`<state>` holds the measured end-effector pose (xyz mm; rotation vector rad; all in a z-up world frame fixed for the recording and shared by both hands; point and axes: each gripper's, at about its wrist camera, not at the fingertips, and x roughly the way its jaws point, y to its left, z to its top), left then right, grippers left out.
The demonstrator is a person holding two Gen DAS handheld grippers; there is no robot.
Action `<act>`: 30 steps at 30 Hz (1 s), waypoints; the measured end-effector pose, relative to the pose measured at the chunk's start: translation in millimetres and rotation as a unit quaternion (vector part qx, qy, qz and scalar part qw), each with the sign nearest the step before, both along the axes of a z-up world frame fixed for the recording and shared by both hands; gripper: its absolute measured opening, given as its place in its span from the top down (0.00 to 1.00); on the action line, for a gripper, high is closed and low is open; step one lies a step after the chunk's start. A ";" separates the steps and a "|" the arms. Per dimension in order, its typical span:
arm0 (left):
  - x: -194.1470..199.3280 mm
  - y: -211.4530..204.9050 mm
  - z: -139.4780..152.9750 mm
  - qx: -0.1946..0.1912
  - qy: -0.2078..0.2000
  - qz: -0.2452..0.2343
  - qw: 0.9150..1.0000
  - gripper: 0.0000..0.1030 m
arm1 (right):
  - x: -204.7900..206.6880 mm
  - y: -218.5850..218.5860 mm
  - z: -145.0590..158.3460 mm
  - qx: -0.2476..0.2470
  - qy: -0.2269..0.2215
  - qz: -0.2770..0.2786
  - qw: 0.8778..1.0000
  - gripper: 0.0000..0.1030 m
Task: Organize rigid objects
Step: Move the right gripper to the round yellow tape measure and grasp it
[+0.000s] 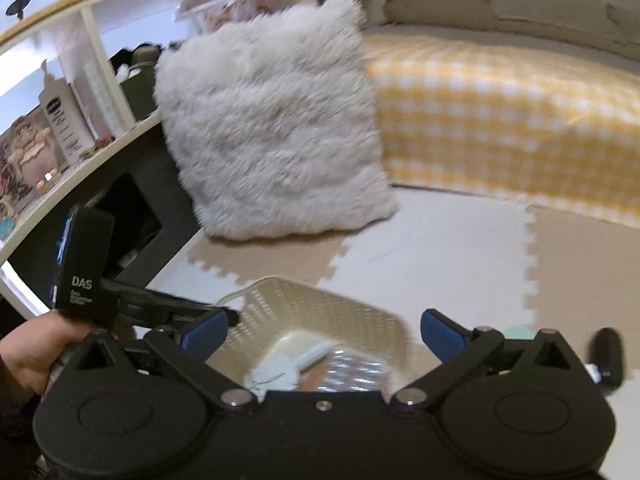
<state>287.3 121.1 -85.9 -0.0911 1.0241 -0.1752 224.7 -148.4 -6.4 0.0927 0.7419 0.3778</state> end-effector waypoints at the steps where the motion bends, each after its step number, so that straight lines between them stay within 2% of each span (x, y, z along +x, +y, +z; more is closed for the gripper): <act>1: -0.1 -0.3 -0.1 0.000 0.000 0.000 1.000 0.93 | -1.9 -6.9 0.0 -0.007 -0.004 -0.009 1.000 0.00; 7: 0.1 -1.4 -0.6 0.005 0.001 -0.002 1.000 0.93 | -6.0 -50.6 -17.2 -0.034 0.011 -0.074 0.997 0.00; 11: 0.2 -2.6 -2.8 0.009 0.005 -0.004 1.000 0.93 | -9.5 -69.3 -44.4 -0.059 0.028 -0.108 0.992 0.00; 15: 1.1 -1.3 -5.4 0.005 0.009 -0.003 1.000 0.93 | -8.1 -80.7 -69.7 -0.063 0.062 -0.128 0.988 0.00; 18: 2.1 0.6 -7.0 -0.004 0.013 0.002 1.000 0.94 | -8.0 -81.5 -82.0 -0.069 0.084 -0.126 0.986 0.00; 24: 3.1 -0.3 -9.8 -0.004 0.018 0.003 1.000 0.94 | -4.7 -76.4 -93.3 -0.082 0.100 -0.118 0.984 0.00; 30: 4.4 15.4 -6.5 -0.057 0.023 0.027 0.998 0.94 | -3.8 -71.5 -99.2 -0.086 0.110 -0.104 0.985 0.00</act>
